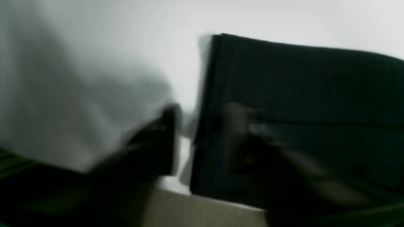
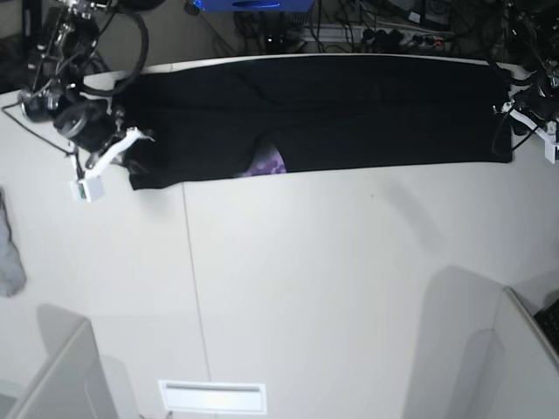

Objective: Fold the T-shirt properly

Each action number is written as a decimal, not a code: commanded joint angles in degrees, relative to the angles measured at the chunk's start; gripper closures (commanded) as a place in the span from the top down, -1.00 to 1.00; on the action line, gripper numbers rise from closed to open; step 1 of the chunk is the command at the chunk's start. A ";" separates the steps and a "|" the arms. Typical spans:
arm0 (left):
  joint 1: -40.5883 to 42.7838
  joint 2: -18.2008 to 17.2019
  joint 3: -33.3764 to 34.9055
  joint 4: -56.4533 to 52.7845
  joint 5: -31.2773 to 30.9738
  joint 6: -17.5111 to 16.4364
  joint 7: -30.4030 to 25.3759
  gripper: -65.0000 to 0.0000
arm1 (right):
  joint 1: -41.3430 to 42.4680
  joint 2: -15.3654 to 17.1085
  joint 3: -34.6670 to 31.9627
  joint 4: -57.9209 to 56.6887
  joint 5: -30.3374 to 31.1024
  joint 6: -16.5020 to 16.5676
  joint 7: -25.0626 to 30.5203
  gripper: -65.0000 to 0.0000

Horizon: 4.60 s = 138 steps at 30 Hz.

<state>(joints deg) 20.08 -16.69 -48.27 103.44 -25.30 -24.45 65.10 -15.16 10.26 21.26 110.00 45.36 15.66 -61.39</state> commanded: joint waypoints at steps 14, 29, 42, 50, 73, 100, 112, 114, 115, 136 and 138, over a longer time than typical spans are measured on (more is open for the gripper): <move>-2.27 3.54 3.92 -10.38 11.19 0.05 -7.91 -1.00 | -0.01 0.42 -0.99 -11.84 0.13 -0.14 1.30 -1.00; -19.86 6.01 7.08 -23.66 23.15 0.23 -7.83 -1.00 | 14.06 -0.02 -0.46 -30.57 -18.59 -0.06 9.30 -1.00; -28.47 5.83 6.73 -18.91 23.67 -0.04 -3.17 -1.00 | 20.56 -1.43 -0.38 -22.74 -20.79 0.03 9.65 -1.00; -27.68 4.25 2.07 -5.28 11.63 -0.04 5.45 -1.00 | 15.99 -6.00 -0.20 -8.68 -20.70 0.21 9.30 -1.00; -17.04 -0.32 -3.20 -22.16 -9.82 -0.04 -5.89 0.80 | 4.74 -7.40 -0.82 -2.17 -20.70 0.30 9.65 -1.00; -21.70 -4.19 8.75 -35.44 -9.65 -0.04 -8.27 -1.00 | 0.96 -7.14 -0.20 -1.82 -11.47 0.30 9.39 -1.00; -18.71 -5.51 9.28 -21.90 -9.56 0.23 -8.00 -1.00 | 1.05 -7.23 -0.29 -2.17 -11.39 0.30 9.30 -1.00; -17.57 -5.51 9.28 -19.44 -9.56 0.23 -7.91 -1.00 | 1.05 -7.23 -0.29 -2.17 -11.39 0.21 9.39 -1.00; -17.22 -5.42 9.37 -17.94 -9.56 0.23 -7.91 -1.00 | 1.14 -7.23 -0.29 -2.26 -11.39 0.21 9.39 -1.00; -15.11 4.86 26.60 -1.94 -9.65 8.23 -1.94 -1.00 | 2.28 -7.23 -0.20 -6.65 -11.39 0.21 9.56 -1.00; -15.11 5.92 28.36 -1.94 -9.91 9.37 -1.94 -1.00 | 2.37 -7.23 -0.20 -6.74 -11.39 0.21 9.56 -1.00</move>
<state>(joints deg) 5.61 -10.41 -19.88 100.44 -34.00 -15.09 64.01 -13.34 2.63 20.88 102.48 33.04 15.62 -52.90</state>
